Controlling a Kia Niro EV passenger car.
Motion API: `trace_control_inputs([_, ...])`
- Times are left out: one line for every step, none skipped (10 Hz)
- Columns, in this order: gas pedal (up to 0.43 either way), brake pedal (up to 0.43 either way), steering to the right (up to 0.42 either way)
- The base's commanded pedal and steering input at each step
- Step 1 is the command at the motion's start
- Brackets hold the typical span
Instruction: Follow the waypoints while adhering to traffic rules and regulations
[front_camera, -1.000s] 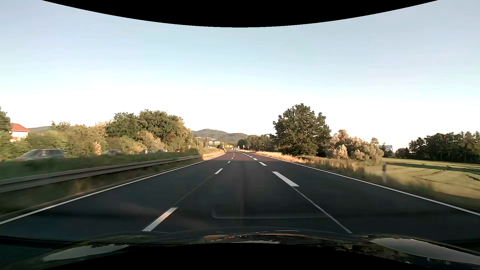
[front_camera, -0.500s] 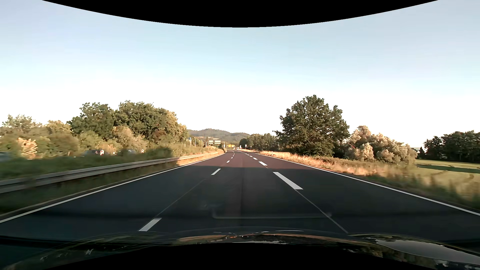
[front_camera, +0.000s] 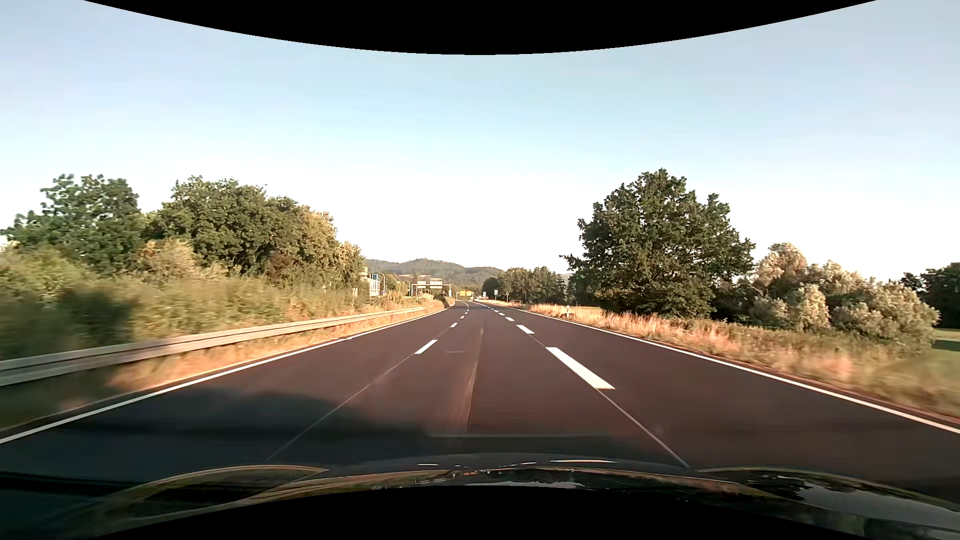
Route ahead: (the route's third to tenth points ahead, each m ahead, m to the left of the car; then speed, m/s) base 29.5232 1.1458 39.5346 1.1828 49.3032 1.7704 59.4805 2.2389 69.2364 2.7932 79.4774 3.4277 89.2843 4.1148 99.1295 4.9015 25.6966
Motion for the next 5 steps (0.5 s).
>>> trace_control_inputs([0.209,0.000,-0.005])
trace_control_inputs([0.209,0.000,-0.005])
trace_control_inputs([0.209,0.000,-0.005])
trace_control_inputs([0.209,0.000,-0.005])
trace_control_inputs([0.209,0.000,-0.005])
